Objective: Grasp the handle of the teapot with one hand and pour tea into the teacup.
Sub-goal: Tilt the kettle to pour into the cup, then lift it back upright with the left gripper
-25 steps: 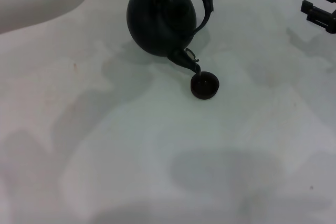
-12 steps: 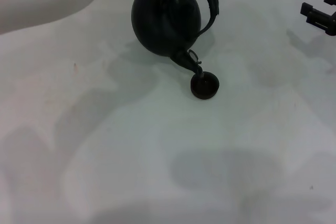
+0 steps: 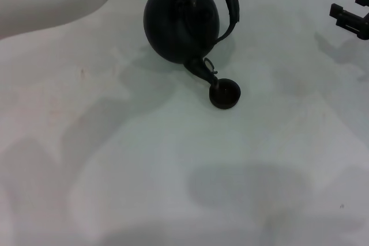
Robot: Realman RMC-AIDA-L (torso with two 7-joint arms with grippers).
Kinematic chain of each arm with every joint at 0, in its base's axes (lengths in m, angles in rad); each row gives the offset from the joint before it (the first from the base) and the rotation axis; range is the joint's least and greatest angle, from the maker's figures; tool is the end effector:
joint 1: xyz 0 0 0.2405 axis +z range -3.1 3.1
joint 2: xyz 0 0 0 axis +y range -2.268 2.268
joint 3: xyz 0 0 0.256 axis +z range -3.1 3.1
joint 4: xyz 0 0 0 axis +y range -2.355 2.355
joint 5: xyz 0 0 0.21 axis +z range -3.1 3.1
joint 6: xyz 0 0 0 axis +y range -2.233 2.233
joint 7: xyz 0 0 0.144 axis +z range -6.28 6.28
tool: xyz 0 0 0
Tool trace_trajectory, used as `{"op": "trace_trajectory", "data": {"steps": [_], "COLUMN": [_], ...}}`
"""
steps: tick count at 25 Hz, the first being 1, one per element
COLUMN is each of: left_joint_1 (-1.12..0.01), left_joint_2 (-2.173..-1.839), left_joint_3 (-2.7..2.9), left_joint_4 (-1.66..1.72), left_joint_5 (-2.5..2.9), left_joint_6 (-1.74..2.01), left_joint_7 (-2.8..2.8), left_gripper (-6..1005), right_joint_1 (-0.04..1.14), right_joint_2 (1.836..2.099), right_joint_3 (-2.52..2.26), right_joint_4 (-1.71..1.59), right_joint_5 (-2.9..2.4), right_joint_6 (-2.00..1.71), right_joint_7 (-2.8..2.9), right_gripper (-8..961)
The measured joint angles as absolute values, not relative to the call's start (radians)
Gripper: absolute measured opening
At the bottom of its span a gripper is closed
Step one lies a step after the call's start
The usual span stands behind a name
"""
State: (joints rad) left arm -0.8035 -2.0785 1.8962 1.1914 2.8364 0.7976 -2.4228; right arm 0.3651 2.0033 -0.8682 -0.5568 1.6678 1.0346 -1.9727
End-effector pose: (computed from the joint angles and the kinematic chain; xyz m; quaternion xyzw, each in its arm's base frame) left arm -0.0786 0.4113 -0.0803 -0.9191 0.1289 0.1611 0.3357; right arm 0.3475 0.3488 0.0435 -0.8327 0.2910 0.2226 0.4151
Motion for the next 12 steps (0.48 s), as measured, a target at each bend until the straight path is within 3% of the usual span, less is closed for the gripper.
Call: {"op": "trace_trajectory", "data": {"steps": [12], "left_joint_1": [-0.833], "left_joint_2": [-2.077], "left_joint_3": [1.899], "left_joint_4": [1.173], "left_joint_5": [2.838], "left_joint_6": [0.798], "left_joint_7": [-2.415], "left_gripper": [100], "right_joint_1": [0.367], "right_joint_2": [2.003], "right_joint_3": [-0.868], "right_joint_4": [-0.557], "right_joint_5": [1.671], "right_joint_6": [1.024], "right_joint_7": [-1.973], "right_gripper": [753]}}
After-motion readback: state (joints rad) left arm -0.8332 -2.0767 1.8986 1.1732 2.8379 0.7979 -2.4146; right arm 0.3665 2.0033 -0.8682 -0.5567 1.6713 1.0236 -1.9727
